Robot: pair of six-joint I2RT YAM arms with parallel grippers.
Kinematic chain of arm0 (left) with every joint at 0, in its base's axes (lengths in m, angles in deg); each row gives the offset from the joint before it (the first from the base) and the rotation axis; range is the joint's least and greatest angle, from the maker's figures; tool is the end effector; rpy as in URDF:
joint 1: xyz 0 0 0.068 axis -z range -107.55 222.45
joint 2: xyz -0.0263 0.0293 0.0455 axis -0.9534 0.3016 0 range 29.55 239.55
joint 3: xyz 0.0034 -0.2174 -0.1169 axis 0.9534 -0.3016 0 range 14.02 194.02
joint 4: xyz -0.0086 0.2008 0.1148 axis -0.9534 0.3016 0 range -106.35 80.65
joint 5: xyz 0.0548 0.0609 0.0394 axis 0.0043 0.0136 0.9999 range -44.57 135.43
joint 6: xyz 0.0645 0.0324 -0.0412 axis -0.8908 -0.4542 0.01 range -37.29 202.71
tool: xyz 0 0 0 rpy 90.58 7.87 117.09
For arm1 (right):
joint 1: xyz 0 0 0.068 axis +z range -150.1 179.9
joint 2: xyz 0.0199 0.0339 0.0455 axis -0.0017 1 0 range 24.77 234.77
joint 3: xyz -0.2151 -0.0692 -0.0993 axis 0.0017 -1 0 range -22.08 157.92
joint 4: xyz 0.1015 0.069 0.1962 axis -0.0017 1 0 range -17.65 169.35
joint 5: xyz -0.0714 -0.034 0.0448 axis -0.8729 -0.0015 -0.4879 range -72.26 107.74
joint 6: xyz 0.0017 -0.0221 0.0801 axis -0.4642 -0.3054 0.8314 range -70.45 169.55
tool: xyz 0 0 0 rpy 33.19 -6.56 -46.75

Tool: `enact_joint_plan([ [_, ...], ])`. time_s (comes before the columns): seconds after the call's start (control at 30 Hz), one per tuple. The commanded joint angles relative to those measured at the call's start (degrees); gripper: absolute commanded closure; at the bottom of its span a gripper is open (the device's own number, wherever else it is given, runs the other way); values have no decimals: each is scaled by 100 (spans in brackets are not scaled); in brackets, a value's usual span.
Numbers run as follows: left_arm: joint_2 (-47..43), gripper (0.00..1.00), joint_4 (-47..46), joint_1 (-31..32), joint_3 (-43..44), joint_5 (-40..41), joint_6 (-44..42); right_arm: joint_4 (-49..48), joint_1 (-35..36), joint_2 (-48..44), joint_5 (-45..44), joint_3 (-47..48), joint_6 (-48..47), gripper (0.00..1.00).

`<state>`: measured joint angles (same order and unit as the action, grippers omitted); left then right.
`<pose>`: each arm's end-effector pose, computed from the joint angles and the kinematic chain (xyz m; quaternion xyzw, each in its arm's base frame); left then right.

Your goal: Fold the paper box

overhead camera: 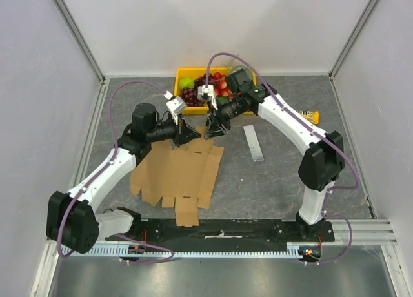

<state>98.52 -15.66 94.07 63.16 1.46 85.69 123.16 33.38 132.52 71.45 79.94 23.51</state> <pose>0.2358 -0.1477 0.2749 0.3339 0.7173 -0.4132 0.4508 0.2799 0.2552 0.2802 -0.5369 0.6772 0.4484 0.2282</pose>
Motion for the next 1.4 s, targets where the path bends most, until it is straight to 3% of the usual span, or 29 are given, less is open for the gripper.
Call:
enact_joint_plan([
  [0.0,55,98,-130,26,210,177,123,-1218,-323,-762,-316,-479,852,48],
  [0.2,29,98,-612,-97,78,731,711,-4118,-956,-1948,-1205,-2525,3303,33],
  [0.33,-50,98,-1288,-299,-89,837,1361,-5279,-1001,-2424,-1548,-3616,4438,28],
  [0.47,-199,98,-1992,-492,-370,872,2038,-6965,-1001,-2854,-1548,-5057,5458,23],
  [0.7,-367,98,-2819,-756,-704,723,2812,-9085,-992,-2988,-1539,-6605,6401,10],
  [1.07,-481,98,-3364,-809,-889,582,3340,-13084,-983,-1425,-1118,-7442,7560,7],
  [1.23,-472,98,-3365,-818,-880,556,3367,-14535,-930,-467,-837,-7249,8105,9],
  [1.37,-463,98,-3321,-827,-880,556,3323,-14933,-773,106,-660,-7012,8247,9],
])
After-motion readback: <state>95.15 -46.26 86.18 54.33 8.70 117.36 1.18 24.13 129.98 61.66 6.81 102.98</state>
